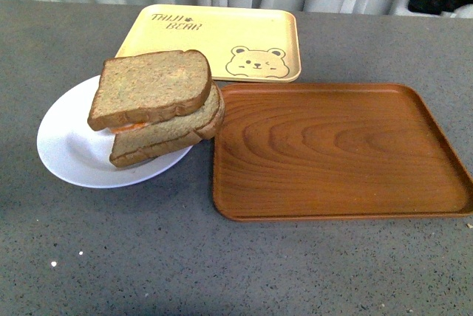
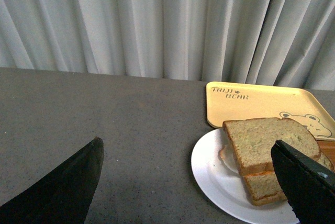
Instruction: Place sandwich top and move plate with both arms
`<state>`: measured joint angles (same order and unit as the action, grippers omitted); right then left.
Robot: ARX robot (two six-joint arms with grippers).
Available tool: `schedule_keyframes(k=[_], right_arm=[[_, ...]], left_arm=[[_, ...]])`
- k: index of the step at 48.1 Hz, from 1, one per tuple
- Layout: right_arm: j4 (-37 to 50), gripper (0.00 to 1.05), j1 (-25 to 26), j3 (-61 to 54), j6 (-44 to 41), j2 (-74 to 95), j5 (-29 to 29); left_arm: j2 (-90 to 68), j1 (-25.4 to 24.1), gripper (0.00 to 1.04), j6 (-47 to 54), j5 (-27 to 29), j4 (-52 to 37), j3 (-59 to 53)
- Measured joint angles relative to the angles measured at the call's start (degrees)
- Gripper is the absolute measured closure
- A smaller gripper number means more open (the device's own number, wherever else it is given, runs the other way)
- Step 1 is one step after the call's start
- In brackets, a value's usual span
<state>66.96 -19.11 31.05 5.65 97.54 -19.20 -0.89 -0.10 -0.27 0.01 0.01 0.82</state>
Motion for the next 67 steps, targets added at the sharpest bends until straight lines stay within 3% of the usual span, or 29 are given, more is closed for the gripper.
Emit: schedule_keyframes(k=[8, 10, 44, 49, 67], right_arm=[[0.44, 0.99, 4.98, -12.09, -4.26, -10.43, 5.31], [0.09, 1.03, 5.95, -14.12, -4.66, -12.90, 6.49], [-14.69, 1.03, 14.16, -27.82, -5.27, -41.03, 14.43], [-18.12, 1.03, 17.55, -28.79, -5.31, -45.44, 18.82], [-29.88, 1.03, 18.93, -29.75, -5.31, -59.28, 19.17]], left_arm=[[0.00, 0.00, 0.09, 0.00, 0.00, 0.00, 0.00], [0.00, 0.00, 0.09, 0.00, 0.00, 0.00, 0.00], [0.00, 0.00, 0.09, 0.00, 0.00, 0.00, 0.00], [0.00, 0.00, 0.09, 0.00, 0.00, 0.00, 0.00], [0.00, 0.00, 0.09, 0.00, 0.00, 0.00, 0.00]])
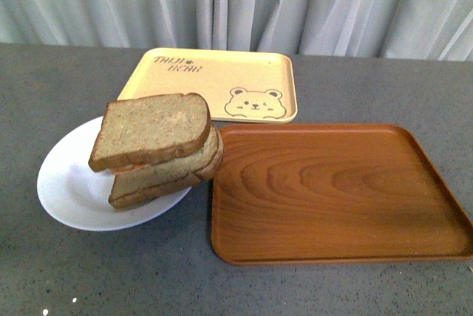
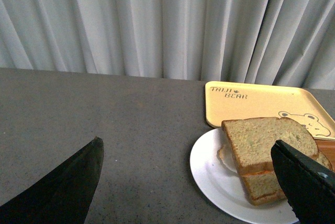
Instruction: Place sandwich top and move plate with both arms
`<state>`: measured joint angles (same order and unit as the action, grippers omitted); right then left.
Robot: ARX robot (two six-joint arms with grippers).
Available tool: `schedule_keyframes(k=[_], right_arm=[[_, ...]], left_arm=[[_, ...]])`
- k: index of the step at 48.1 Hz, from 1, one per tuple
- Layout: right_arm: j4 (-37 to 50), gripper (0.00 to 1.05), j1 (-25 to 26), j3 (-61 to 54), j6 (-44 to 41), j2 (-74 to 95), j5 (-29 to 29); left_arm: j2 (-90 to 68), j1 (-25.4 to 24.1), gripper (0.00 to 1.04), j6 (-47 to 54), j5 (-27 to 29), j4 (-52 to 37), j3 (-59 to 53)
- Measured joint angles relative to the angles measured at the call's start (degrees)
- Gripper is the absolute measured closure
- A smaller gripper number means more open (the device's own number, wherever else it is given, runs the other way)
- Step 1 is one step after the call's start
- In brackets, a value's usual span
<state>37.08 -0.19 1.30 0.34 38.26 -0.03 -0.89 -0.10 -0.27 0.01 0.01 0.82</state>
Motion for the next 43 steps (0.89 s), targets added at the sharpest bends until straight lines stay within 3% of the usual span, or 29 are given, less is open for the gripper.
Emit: schedule_keyframes(k=[24, 43], right_arm=[[-18.23, 1.03, 0.00, -0.07, 0.02, -19.45, 0.02], [-26.91, 1.03, 0.00, -0.07, 0.00, -28.11, 0.02]], left_arm=[[0.00, 0.00, 0.09, 0.00, 0.00, 0.00, 0.00], [0.00, 0.00, 0.09, 0.00, 0.00, 0.00, 0.00]])
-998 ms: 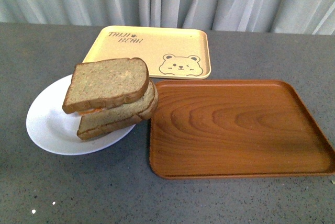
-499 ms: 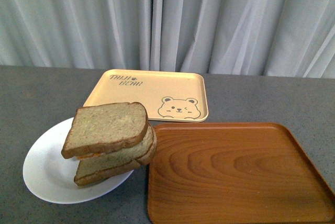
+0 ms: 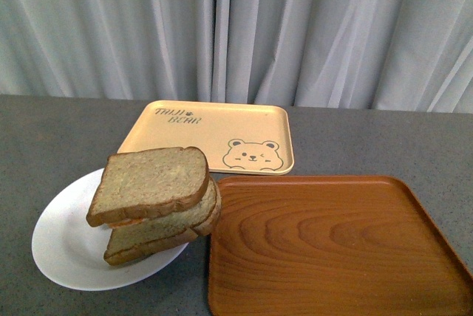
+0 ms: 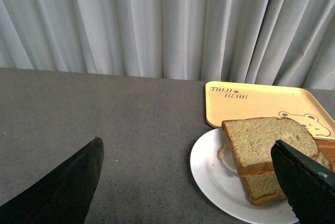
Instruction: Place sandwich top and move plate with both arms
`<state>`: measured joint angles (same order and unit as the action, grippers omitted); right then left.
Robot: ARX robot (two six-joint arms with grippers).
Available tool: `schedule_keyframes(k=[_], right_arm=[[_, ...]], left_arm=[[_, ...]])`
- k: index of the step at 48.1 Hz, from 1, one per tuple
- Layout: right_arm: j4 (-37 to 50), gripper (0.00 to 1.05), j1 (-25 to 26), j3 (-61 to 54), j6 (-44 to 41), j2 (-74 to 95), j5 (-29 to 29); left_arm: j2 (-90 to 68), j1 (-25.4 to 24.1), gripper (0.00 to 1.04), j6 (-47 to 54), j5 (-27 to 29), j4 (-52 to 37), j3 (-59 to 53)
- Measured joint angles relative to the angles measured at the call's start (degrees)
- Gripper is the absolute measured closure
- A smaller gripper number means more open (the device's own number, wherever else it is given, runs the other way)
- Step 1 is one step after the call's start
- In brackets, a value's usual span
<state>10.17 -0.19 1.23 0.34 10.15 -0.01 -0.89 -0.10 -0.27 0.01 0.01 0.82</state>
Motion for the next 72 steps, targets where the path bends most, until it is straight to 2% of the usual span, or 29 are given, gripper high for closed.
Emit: schedule_keyframes(k=[4, 25, 31, 37, 44, 45, 47, 48, 49, 53, 62, 72], right_arm=[[-9.31, 1.03, 0.00, 0.02, 0.00, -7.67, -0.13], [-10.10, 1.03, 0.00, 0.02, 0.00, -9.81, -0.07], [-10.10, 0.87, 0.00, 0.02, -0.07, -9.81, -0.07], [-10.10, 0.64, 0.00, 0.02, -0.07, -9.81, -0.07], [-10.10, 0.29, 0.00, 0.02, -0.07, -9.81, -0.07], [-10.10, 0.25, 0.00, 0.02, -0.07, -9.81, -0.07], [-10.10, 0.17, 0.00, 0.02, -0.07, -9.81, -0.11], [-10.10, 0.11, 0.00, 0.02, -0.07, -9.81, 0.09], [-10.10, 0.08, 0.00, 0.02, -0.04, -9.84, 0.04], [-10.10, 0.09, 0.00, 0.02, -0.07, -9.84, 0.04], [-10.10, 0.09, 0.00, 0.02, -0.07, -9.86, 0.04], [-10.10, 0.09, 0.00, 0.02, -0.07, -9.86, 0.04]], left_arm=[[0.00, 0.00, 0.09, 0.00, 0.02, 0.00, 0.00], [0.00, 0.00, 0.09, 0.00, 0.00, 0.00, 0.00], [0.00, 0.00, 0.09, 0.00, 0.00, 0.00, 0.00], [0.00, 0.00, 0.09, 0.00, 0.00, 0.00, 0.00], [-0.07, -0.02, 0.09, -0.04, -0.09, 0.11, 0.04], [-1.03, -0.70, 0.09, -1.46, -2.40, 1.88, 0.61], [-7.23, -4.28, 0.09, -9.25, -12.50, 9.94, 4.44], [-10.49, -5.49, 0.09, -11.91, -15.17, 10.47, 5.44], [-15.15, -6.88, 0.09, -15.78, -18.08, 9.31, 6.32], [-31.08, -9.66, 0.09, -25.24, -21.51, -2.25, 8.13], [-52.50, -9.07, 0.09, -30.60, -21.20, -20.15, 10.54], [-72.85, -7.30, 0.09, -34.69, -20.37, -35.41, 14.64]])
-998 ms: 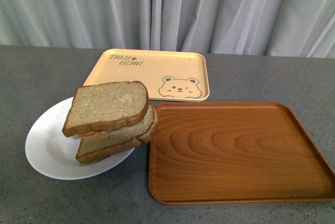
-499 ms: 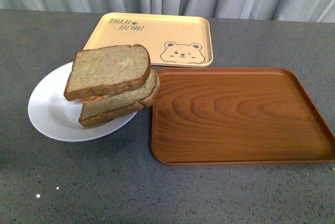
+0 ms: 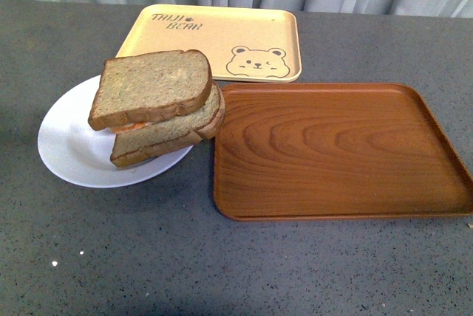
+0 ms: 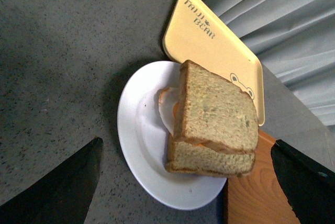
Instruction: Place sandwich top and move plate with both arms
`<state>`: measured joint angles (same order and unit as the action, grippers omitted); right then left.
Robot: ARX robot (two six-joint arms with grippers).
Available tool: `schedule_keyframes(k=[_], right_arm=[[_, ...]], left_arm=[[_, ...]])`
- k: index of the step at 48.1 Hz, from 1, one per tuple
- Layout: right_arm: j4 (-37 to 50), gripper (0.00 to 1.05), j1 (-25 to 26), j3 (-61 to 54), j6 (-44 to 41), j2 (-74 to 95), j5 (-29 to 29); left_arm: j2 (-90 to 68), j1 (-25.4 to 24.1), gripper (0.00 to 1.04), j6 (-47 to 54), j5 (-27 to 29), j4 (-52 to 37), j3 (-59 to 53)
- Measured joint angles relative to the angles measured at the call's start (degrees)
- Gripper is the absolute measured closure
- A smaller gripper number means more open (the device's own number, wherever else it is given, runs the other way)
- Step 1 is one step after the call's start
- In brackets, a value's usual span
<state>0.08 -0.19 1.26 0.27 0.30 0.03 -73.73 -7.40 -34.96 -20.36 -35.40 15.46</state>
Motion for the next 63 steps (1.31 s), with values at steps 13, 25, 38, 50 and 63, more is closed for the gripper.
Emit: schedule_keyframes(k=[13, 25, 38, 50, 63], right_arm=[[0.00, 0.09, 0.00, 0.00, 0.00, 0.00, 0.00], [0.00, 0.09, 0.00, 0.00, 0.00, 0.00, -0.02], [0.00, 0.09, 0.00, 0.00, 0.00, 0.00, -0.02], [0.00, 0.09, 0.00, 0.00, 0.00, 0.00, 0.00], [0.00, 0.09, 0.00, 0.00, 0.00, 0.00, 0.00]], left_arm=[[-21.64, 2.16, 0.09, -5.88, 1.62, -11.78, 6.40], [-34.38, 3.76, 0.09, -9.33, 3.21, -15.41, 12.74], [-42.56, 4.02, 0.09, -13.27, 4.96, -17.86, 17.31], [-44.59, 4.02, 0.09, -14.45, 4.70, -18.67, 17.51], [-47.47, 5.64, 0.09, -16.17, 4.31, -21.79, 17.62]])
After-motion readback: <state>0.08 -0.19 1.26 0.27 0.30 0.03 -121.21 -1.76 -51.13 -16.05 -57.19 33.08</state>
